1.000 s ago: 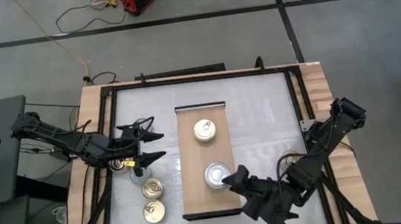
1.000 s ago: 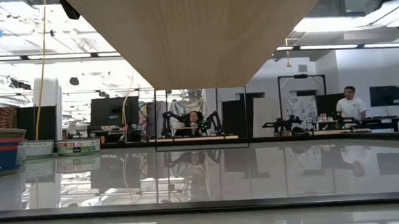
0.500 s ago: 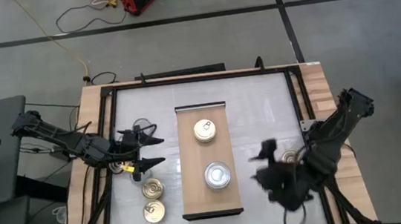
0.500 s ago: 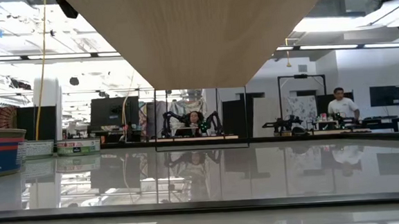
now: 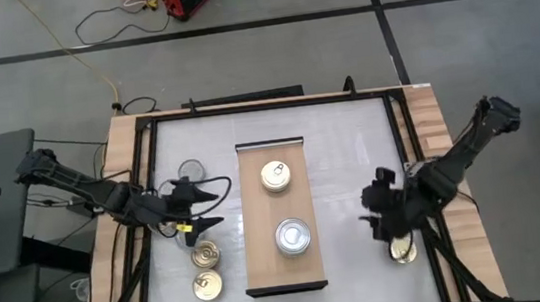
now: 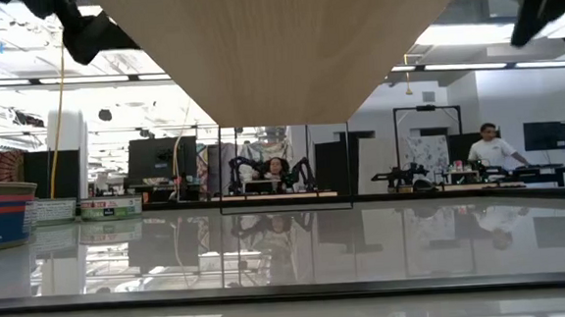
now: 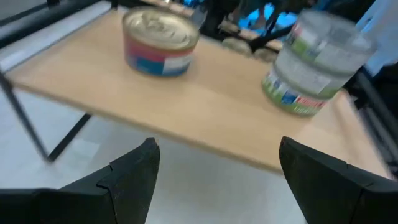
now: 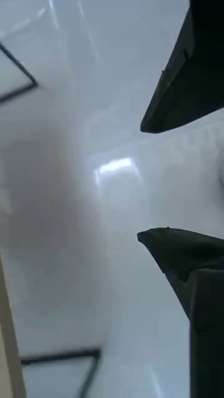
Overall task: Stack canned seafood by type on shelf
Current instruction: Stack the green tuna can on top of the stacked green tuna cans on the shelf
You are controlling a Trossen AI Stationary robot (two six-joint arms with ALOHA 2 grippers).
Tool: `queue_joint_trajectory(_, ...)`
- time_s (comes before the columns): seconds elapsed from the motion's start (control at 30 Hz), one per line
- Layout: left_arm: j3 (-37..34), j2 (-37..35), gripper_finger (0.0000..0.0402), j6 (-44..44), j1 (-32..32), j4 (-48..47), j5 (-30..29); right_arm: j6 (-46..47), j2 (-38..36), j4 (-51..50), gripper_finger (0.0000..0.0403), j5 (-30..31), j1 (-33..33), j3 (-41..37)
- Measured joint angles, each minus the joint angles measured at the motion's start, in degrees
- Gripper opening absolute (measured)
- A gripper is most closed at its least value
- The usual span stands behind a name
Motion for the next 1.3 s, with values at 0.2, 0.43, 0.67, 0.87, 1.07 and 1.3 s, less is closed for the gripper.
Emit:
queue_joint_trajectory(0.2, 0.0, -1.2, 0.0316, -6.3, 0.0, -12.5, -2.6, 0.1, -4.9, 0.4, 0.029, 2.7, -7.5, -6.0)
queue_joint_trajectory(0.43, 0.0, -1.3, 0.0316, -13.8, 6.4, -30.3, -6.9, -2.8, -5.5, 1.2, 0.029, 3.1, -12.9, -8.5)
queue_joint_trajectory(0.67, 0.0, -1.3, 0.0316, -6.0, 24.1, -32.8, -1.8, -16.9, -6.1, 12.6, 0.029, 4.7, -19.9, -9.3)
queue_joint_trajectory(0.87, 0.0, -0.9, 0.0316, 5.5, 41.6, -28.6, 13.3, -27.5, -6.6, 21.2, 0.029, 1.4, -24.0, -9.3)
queue_joint_trajectory(1.07, 0.0, -0.2, 0.0295, 12.8, 58.6, -28.6, 22.4, -34.6, -5.4, 27.9, 0.029, -0.1, -24.5, -9.3)
queue_joint_trajectory(1.3, 0.3, 10.2, 0.0251, 15.3, 66.5, -27.0, 27.6, -44.5, -5.0, 35.7, 0.029, -0.1, -25.7, -10.2)
